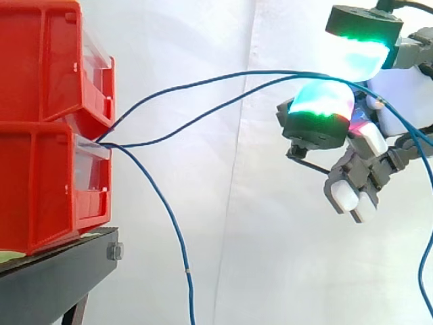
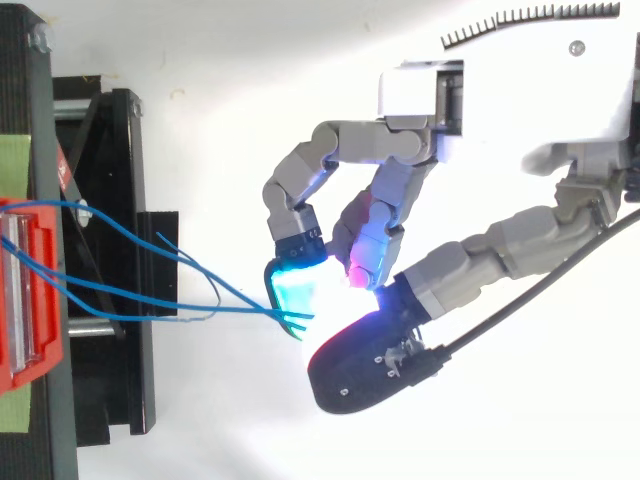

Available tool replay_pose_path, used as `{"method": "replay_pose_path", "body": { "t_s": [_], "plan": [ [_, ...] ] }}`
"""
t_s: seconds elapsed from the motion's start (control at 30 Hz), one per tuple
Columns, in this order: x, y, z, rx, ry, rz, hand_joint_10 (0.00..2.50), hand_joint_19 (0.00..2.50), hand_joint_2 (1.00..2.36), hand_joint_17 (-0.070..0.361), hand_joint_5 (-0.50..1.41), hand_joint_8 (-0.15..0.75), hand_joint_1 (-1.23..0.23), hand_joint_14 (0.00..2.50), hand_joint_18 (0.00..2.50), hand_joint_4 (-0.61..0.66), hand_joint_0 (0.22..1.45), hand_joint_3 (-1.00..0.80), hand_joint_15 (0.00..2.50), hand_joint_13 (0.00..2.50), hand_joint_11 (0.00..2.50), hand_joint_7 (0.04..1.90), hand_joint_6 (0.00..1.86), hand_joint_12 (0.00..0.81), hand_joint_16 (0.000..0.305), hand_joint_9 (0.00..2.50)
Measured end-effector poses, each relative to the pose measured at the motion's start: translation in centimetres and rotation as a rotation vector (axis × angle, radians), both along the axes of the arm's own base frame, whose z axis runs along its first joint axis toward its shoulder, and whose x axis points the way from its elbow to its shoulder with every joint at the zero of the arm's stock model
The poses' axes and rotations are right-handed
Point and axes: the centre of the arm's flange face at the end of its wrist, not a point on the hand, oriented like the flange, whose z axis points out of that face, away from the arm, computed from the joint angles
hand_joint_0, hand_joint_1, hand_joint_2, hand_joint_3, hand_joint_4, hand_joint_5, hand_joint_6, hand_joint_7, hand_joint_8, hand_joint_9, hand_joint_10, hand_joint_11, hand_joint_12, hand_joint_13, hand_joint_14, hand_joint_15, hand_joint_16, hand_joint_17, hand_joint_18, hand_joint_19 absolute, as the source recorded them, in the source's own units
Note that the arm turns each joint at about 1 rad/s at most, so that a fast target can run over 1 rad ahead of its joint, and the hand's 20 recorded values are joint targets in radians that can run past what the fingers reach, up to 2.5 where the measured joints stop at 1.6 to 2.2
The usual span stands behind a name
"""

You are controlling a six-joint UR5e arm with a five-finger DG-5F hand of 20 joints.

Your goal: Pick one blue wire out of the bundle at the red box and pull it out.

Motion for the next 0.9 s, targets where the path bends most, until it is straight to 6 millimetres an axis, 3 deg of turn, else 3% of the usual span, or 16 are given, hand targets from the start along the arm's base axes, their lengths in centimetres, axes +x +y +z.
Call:
{"method": "replay_pose_path", "body": {
  "t_s": [0.2, 0.37, 0.5, 0.9],
  "plan": [
    [0.00, 0.02, 0.02, 0.001, 0.000, 0.000, 0.00, 0.37, 1.00, 0.153, -0.02, 0.252, -0.64, 0.01, 0.74, -0.04, 0.54, -0.12, 0.30, 0.79, 0.16, 1.12, 0.82, 0.464, 0.068, 1.26],
    [0.01, 0.06, 0.00, 0.000, 0.000, 0.001, 0.00, 0.35, 1.13, 0.155, 0.00, 0.248, -0.64, 0.01, 0.76, -0.05, 0.51, -0.12, 0.29, 0.80, 0.13, 1.14, 0.81, 0.465, 0.069, 1.29],
    [0.00, 0.05, 0.02, -0.001, 0.000, 0.001, 0.00, 0.32, 1.00, 0.152, 0.00, 0.266, -0.72, 0.01, 0.78, -0.02, 0.55, -0.05, 0.31, 0.81, 0.16, 1.18, 0.81, 0.471, 0.067, 1.27],
    [-0.05, -0.08, 0.02, -0.032, 0.005, -0.006, 0.01, 0.31, 1.01, 0.137, -0.01, 0.263, -0.84, 0.01, 0.74, 0.00, 0.58, -0.04, 0.36, 0.80, 0.23, 1.15, 0.86, 0.447, 0.061, 1.18]
  ]
}}
